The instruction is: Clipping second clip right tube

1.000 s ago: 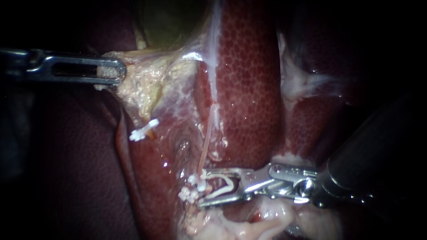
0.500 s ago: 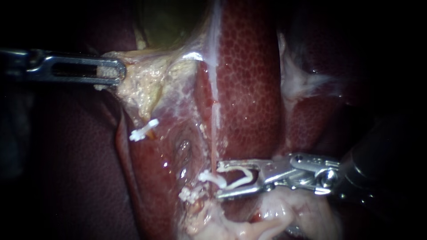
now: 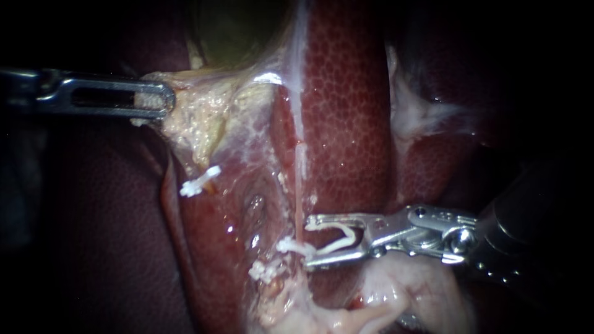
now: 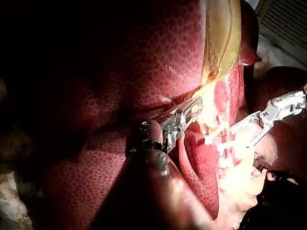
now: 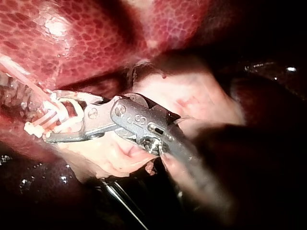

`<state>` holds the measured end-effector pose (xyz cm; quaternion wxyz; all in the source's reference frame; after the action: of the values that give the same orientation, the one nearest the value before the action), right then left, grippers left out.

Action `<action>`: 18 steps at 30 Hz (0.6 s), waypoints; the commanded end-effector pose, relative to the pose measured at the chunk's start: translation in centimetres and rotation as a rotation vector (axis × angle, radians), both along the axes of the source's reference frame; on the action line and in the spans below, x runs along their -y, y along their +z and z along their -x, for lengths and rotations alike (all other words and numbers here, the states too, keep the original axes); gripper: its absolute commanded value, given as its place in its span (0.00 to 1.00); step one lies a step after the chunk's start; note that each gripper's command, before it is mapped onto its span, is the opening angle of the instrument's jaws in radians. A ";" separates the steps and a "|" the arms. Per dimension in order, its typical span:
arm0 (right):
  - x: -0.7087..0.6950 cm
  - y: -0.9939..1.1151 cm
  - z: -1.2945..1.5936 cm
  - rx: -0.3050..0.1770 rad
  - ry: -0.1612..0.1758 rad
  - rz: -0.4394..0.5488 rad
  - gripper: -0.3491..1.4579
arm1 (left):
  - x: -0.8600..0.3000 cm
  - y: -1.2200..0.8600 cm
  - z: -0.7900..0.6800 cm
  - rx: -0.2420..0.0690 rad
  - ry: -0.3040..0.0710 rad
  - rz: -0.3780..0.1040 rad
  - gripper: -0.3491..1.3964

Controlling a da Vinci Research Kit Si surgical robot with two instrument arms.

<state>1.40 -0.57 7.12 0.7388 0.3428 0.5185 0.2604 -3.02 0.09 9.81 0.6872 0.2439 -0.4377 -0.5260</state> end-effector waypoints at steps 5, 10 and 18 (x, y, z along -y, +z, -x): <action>0.06 0.11 -0.09 0.003 0.003 0.008 0.49 | 0.00 0.00 0.00 0.000 0.000 0.000 0.00; 0.13 0.18 -0.25 0.006 0.006 0.015 0.50 | 0.00 0.00 0.00 0.000 0.000 0.000 0.00; 0.14 0.23 -0.47 0.011 0.014 0.018 0.50 | 0.00 0.00 0.00 -0.001 0.000 0.000 0.00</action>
<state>1.88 -0.70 7.34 0.7427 0.3310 0.5193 0.2629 -3.02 0.09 9.81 0.6872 0.2436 -0.4377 -0.5261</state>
